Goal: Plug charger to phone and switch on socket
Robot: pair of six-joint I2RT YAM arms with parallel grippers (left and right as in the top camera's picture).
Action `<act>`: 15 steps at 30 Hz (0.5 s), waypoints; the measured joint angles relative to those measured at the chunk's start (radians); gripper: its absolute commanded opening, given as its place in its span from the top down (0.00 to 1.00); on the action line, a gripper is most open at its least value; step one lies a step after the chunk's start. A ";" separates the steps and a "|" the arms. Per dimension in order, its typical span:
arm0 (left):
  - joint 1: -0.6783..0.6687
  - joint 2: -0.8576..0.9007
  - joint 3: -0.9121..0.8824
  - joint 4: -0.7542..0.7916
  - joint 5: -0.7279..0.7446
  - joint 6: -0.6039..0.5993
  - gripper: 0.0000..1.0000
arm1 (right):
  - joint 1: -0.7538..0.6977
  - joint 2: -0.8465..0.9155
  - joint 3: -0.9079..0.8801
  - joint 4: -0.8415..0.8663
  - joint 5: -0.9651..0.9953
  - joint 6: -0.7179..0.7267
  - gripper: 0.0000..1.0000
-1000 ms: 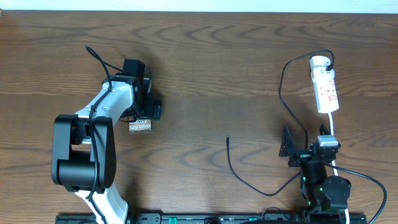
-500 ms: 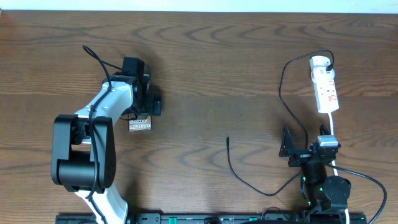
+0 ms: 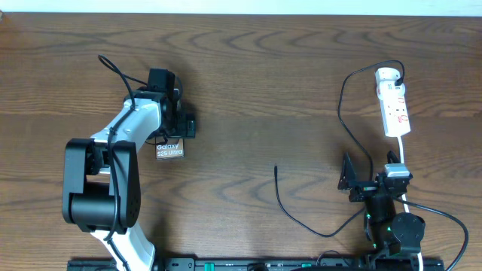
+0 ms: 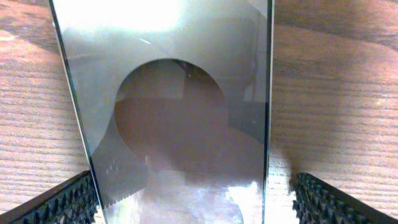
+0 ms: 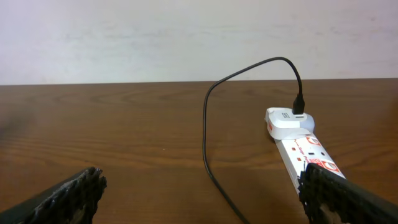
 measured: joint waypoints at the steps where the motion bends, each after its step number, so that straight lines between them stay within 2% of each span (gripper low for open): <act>1: 0.000 0.000 0.000 0.001 -0.003 -0.002 0.02 | 0.000 0.000 0.000 0.000 0.000 0.000 0.01; 15: 0.000 0.000 0.000 0.026 -0.013 -0.002 0.02 | 0.000 0.000 0.000 0.000 0.000 0.000 0.01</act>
